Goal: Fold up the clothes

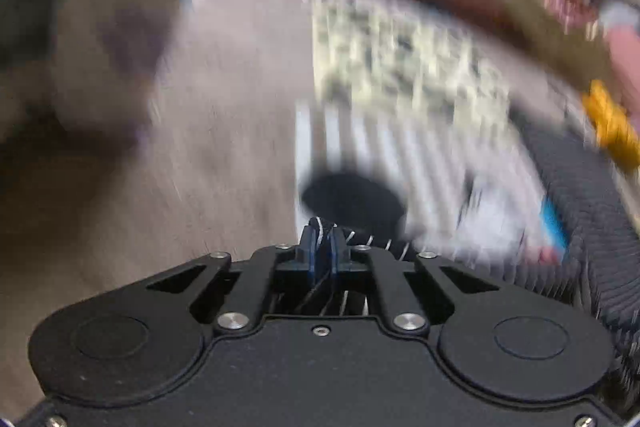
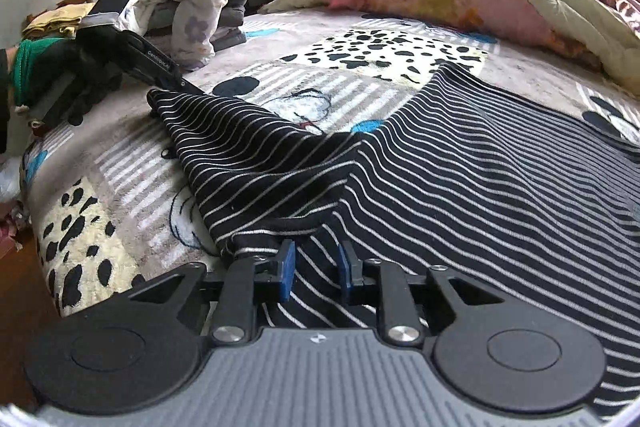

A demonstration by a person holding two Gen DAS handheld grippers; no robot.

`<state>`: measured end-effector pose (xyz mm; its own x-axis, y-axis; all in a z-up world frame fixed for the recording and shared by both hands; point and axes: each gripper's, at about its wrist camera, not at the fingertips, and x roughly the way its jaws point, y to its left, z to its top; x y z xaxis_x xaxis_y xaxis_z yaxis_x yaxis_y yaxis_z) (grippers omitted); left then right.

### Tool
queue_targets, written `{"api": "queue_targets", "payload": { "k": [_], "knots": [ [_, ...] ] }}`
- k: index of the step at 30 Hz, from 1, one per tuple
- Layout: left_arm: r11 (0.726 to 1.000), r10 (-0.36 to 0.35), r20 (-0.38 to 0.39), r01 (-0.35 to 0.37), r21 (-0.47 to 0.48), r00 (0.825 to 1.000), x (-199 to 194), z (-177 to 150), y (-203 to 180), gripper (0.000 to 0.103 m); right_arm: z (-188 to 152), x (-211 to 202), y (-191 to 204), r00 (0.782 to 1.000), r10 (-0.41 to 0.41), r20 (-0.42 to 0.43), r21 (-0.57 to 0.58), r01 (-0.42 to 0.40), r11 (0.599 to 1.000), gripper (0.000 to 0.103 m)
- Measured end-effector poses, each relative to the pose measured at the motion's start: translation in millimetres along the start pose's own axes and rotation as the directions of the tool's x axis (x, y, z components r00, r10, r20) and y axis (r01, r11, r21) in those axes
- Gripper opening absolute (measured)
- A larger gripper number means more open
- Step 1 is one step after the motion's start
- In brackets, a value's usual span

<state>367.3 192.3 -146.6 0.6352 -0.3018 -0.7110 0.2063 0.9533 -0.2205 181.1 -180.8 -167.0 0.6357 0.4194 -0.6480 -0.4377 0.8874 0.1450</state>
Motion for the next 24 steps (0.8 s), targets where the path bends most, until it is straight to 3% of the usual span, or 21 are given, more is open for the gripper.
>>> {"api": "queue_targets", "payload": {
  "k": [2, 6, 8, 10, 12, 15, 18, 21, 22, 24],
  "knots": [
    [0.994, -0.079, 0.191, 0.093, -0.063, 0.978, -25, 5, 6, 0.005, -3, 1, -2, 1.0, 0.012, -0.016, 0.015, -0.012, 1.0, 0.024],
    [0.999, 0.04, 0.101, -0.039, -0.017, 0.994, 15, -7, 5, 0.005, -3, 4, 0, 0.999, 0.017, -0.043, -0.019, -0.018, 1.0, 0.025],
    [0.998, 0.062, 0.081, -0.062, -0.013, 0.995, 28, -16, 8, 0.006, 0, 5, 2, 0.998, 0.016, -0.067, -0.043, -0.018, 0.999, 0.025],
    [0.995, 0.097, 0.095, -0.097, -0.009, 0.991, 31, -21, 8, 0.011, 1, 5, 5, 0.996, 0.009, -0.086, -0.071, -0.015, 0.997, 0.025],
    [0.988, 0.155, 0.124, -0.153, -0.028, 0.98, 27, -26, 11, 0.031, 3, 4, 10, 0.994, -0.005, -0.108, -0.113, -0.008, 0.994, 0.025],
    [0.981, 0.183, 0.193, -0.166, -0.101, 0.964, -2, -29, 19, 0.031, 8, -8, 14, 0.996, 0.001, -0.093, -0.128, -0.013, 0.992, 0.025],
    [0.969, 0.166, 0.231, -0.115, -0.219, 0.959, -34, -50, 32, 0.031, 12, -21, 20, 1.0, 0.013, 0.003, -0.118, -0.013, 0.993, 0.025],
    [0.919, 0.09, 0.233, 0.009, -0.395, 0.968, -45, -74, 46, 0.032, 18, -20, 29, 0.996, 0.006, 0.089, -0.103, 0.003, 0.995, 0.025],
    [0.911, 0.08, 0.212, 0.014, -0.412, 0.974, -41, -80, 45, 0.033, 18, -14, 32, 0.995, 0.007, 0.096, -0.097, 0.002, 0.995, 0.025],
    [0.896, 0.063, 0.17, 0.019, -0.443, 0.983, -33, -93, 44, 0.033, 12, 11, 45, 1.0, 0.008, 0.01, -0.131, -0.006, 0.991, 0.025]
  ]
}}
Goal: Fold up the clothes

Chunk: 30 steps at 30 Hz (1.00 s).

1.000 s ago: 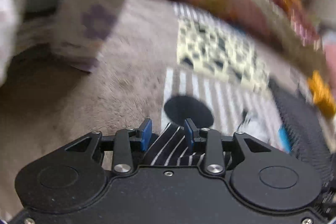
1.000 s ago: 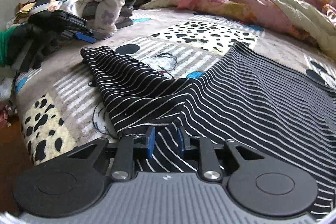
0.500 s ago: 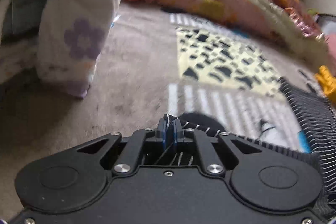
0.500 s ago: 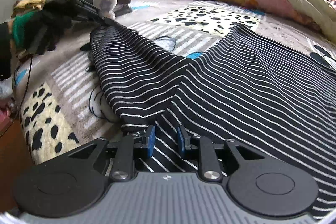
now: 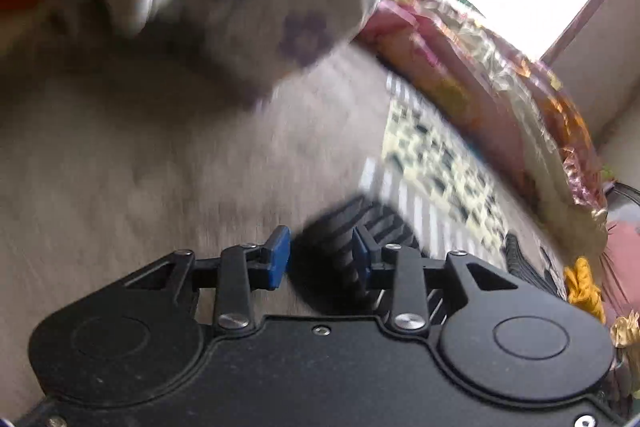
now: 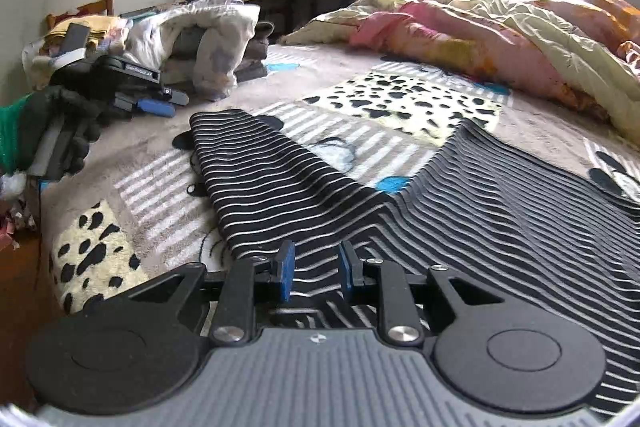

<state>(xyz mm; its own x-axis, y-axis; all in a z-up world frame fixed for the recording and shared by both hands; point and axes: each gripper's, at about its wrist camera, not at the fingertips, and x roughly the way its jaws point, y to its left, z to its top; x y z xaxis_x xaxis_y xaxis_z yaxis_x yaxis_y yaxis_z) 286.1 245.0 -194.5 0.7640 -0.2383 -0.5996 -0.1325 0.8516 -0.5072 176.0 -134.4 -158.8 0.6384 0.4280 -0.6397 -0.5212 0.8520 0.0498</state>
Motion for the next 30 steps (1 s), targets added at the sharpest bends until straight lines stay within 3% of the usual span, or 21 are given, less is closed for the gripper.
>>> {"api": "queue_targets", "payload": {
  "k": [2, 3, 6, 8, 10, 15, 16, 19, 21, 25, 26, 28, 29, 30],
  "knots": [
    [0.985, 0.106, 0.016, -0.107, 0.139, 0.994, -2, -9, -20, 0.032, -6, 6, 19, 0.999, -0.029, -0.021, -0.087, 0.027, 0.996, 0.026],
    [0.973, 0.116, 0.042, -0.122, 0.195, 0.992, -10, -13, -34, 0.032, -9, 9, 28, 0.999, -0.046, -0.029, -0.133, 0.042, 0.99, 0.026],
    [0.936, 0.054, 0.088, -0.081, 0.342, 0.995, -34, -31, -81, 0.032, -11, -14, 36, 1.0, 0.019, 0.015, -0.095, -0.017, 0.995, 0.026],
    [0.907, -0.049, 0.035, 0.03, 0.42, 0.998, -42, -53, -114, 0.032, -20, -28, 43, 0.999, 0.03, 0.011, -0.119, -0.029, 0.992, 0.025],
    [0.861, -0.149, -0.049, 0.154, 0.485, 0.988, -45, -82, -143, 0.033, -30, -42, 48, 0.999, 0.047, 0.001, -0.131, -0.046, 0.99, 0.025],
    [0.718, -0.322, -0.237, 0.4, 0.57, 0.917, -44, -155, -207, 0.033, -61, -97, 36, 0.999, 0.048, -0.025, -0.082, -0.05, 0.995, 0.025],
    [0.706, -0.331, -0.26, 0.421, 0.57, 0.907, -43, -168, -212, 0.033, -66, -108, 30, 0.999, 0.041, -0.026, -0.053, -0.042, 0.998, 0.025],
    [0.663, -0.235, -0.361, 0.42, 0.62, 0.903, -22, -204, -225, 0.033, -81, -141, 0, 1.0, -0.027, 0.011, 0.073, 0.026, 0.997, 0.025],
    [0.668, -0.218, -0.327, 0.385, 0.637, 0.92, -28, -209, -231, 0.033, -89, -154, -22, 0.993, -0.115, 0.032, 0.151, 0.109, 0.982, 0.026],
    [0.67, -0.303, -0.292, 0.421, 0.611, 0.907, -59, -213, -253, 0.033, -95, -155, -52, 0.974, -0.209, 0.083, 0.242, 0.183, 0.953, 0.026],
    [0.667, -0.31, -0.293, 0.427, 0.61, 0.904, -61, -217, -257, 0.033, -99, -145, -54, 0.975, -0.217, 0.037, 0.237, 0.203, 0.95, 0.026],
    [0.672, -0.215, -0.348, 0.397, 0.625, 0.912, -44, -234, -260, 0.036, -109, -121, -56, 0.972, -0.219, -0.089, 0.213, 0.234, 0.949, 0.026],
    [0.672, -0.171, -0.37, 0.383, 0.634, 0.913, -37, -243, -261, 0.037, -113, -123, -53, 0.972, -0.219, -0.085, 0.209, 0.232, 0.95, 0.026],
    [0.651, -0.194, -0.335, 0.376, 0.66, 0.922, -41, -248, -259, 0.037, -118, -126, -50, 0.973, -0.219, -0.069, 0.208, 0.229, 0.951, 0.026]
  ]
}}
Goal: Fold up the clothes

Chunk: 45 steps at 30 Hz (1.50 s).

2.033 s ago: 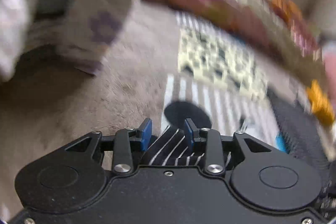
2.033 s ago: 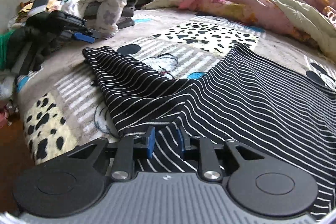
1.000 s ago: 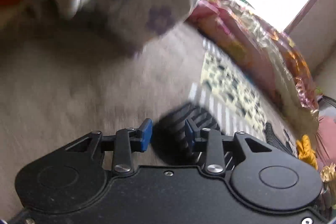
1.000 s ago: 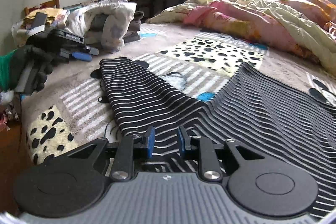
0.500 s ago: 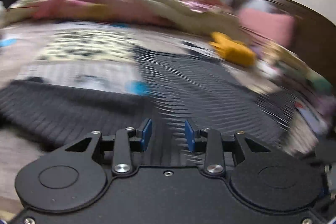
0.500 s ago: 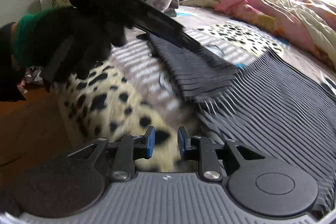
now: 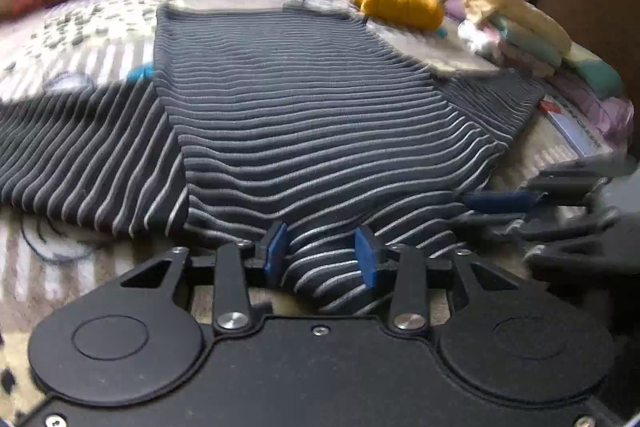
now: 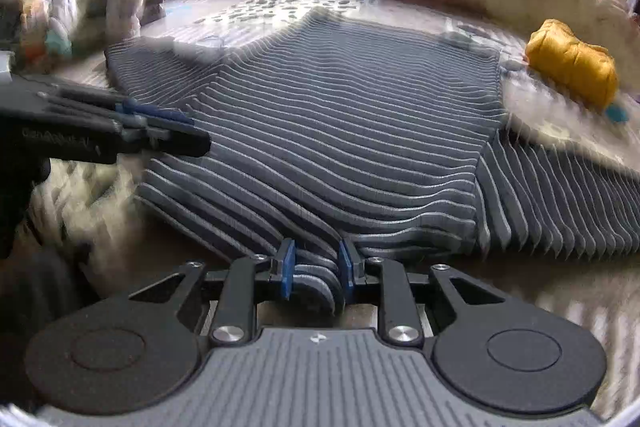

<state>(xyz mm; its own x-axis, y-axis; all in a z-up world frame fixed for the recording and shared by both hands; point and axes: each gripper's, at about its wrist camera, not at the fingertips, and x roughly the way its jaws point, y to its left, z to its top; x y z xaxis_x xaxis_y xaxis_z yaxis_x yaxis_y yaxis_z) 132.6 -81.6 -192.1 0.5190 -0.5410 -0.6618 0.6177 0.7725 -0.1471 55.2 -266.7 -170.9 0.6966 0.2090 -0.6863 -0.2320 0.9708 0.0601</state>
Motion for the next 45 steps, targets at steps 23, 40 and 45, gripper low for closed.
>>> {"api": "queue_targets", "payload": {
  "k": [23, 40, 45],
  "knots": [
    [0.998, 0.023, 0.063, -0.026, 0.049, 0.998, 79, 128, -79, 0.035, -39, -7, -125, 0.98, -0.023, 0.2, 0.613, -0.106, 0.783, 0.044],
    [0.984, 0.098, -0.063, -0.087, 0.157, 0.993, 167, 142, -90, 0.033, -41, -6, -129, 0.974, 0.018, 0.225, 0.609, -0.155, 0.778, 0.047],
    [0.99, 0.099, -0.031, -0.095, 0.101, 0.995, 144, 152, -83, 0.033, -43, -6, -132, 0.972, 0.025, 0.234, 0.633, -0.172, 0.755, 0.047]
  ]
}}
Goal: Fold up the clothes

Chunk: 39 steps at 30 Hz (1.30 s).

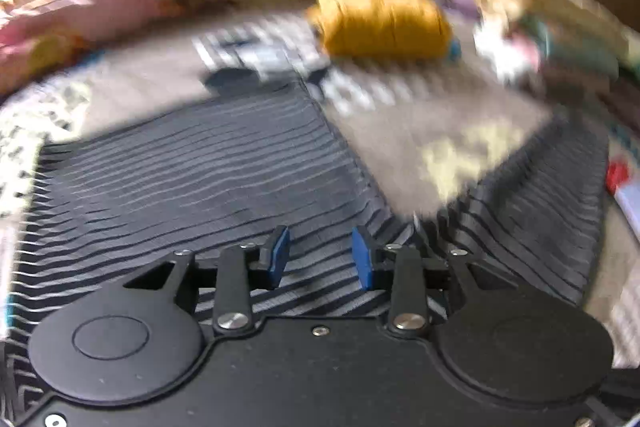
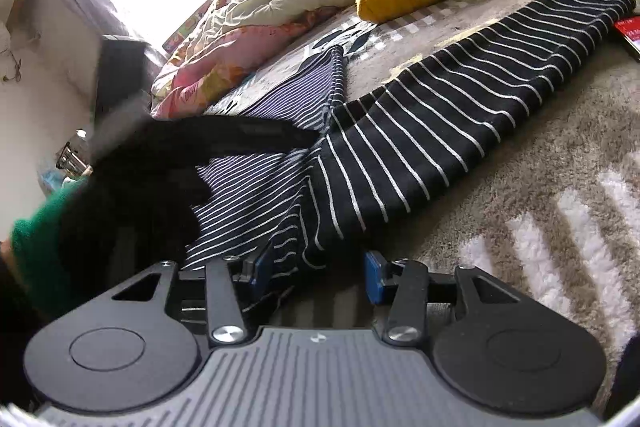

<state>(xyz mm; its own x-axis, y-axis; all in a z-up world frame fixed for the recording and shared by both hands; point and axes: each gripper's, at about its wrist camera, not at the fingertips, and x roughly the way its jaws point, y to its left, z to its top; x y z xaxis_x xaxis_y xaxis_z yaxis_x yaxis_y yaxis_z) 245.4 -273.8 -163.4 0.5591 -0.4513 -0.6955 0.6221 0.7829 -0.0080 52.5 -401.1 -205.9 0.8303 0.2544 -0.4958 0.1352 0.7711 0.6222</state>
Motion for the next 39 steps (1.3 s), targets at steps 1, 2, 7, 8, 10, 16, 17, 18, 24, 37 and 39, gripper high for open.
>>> {"api": "queue_targets", "payload": {
  "k": [1, 2, 7, 8, 10, 16, 17, 18, 24, 37, 39],
  "knots": [
    [1.0, -0.005, 0.007, 0.005, -0.013, 1.0, -9, -1, 1, 0.033, 0, 1, -1, 1.0, 0.003, 0.001, 0.008, -0.003, 1.0, 0.047],
    [1.0, -0.006, 0.015, 0.006, -0.023, 1.0, -19, -4, 3, 0.033, 1, 1, -2, 1.0, 0.006, 0.002, 0.016, -0.006, 1.0, 0.047],
    [0.998, -0.009, -0.011, 0.008, -0.062, 1.0, -59, -32, 9, 0.034, 1, -2, -6, 1.0, 0.016, 0.008, 0.058, -0.016, 0.998, 0.047],
    [0.998, -0.015, -0.024, 0.013, -0.068, 1.0, -63, -41, 9, 0.037, 0, -2, -6, 1.0, 0.016, 0.011, 0.065, -0.016, 0.998, 0.047],
    [0.996, -0.032, -0.067, 0.027, -0.08, 0.997, -63, -60, 9, 0.04, -1, -3, -7, 1.0, 0.014, 0.017, 0.079, -0.016, 0.997, 0.047],
    [0.998, -0.057, -0.089, 0.057, -0.005, 0.994, -67, -68, -3, 0.043, -4, -5, -5, 1.0, 0.006, 0.024, 0.098, -0.009, 0.995, 0.047],
    [0.998, -0.068, -0.069, 0.067, -0.01, 0.995, -71, -62, -1, 0.043, -5, -5, -4, 1.0, 0.003, 0.025, 0.098, -0.006, 0.995, 0.047],
    [0.998, -0.061, -0.065, 0.061, -0.004, 0.996, -72, -55, 0, 0.043, -5, -5, -3, 1.0, 0.0, 0.026, 0.098, -0.003, 0.995, 0.048],
    [0.999, -0.048, -0.021, 0.048, 0.019, 0.999, -73, -10, 9, 0.043, -4, 0, 2, 0.999, -0.014, 0.04, 0.098, 0.01, 0.995, 0.05],
    [0.997, -0.078, -0.121, 0.075, -0.03, 0.99, 38, 100, 10, 0.043, -9, 24, 30, 0.985, -0.123, 0.122, -0.096, 0.135, 0.986, 0.051],
    [0.998, -0.064, -0.152, 0.06, -0.028, 0.986, 59, 106, 8, 0.042, -10, 26, 33, 0.982, -0.135, 0.131, -0.126, 0.151, 0.98, 0.05]
  ]
}}
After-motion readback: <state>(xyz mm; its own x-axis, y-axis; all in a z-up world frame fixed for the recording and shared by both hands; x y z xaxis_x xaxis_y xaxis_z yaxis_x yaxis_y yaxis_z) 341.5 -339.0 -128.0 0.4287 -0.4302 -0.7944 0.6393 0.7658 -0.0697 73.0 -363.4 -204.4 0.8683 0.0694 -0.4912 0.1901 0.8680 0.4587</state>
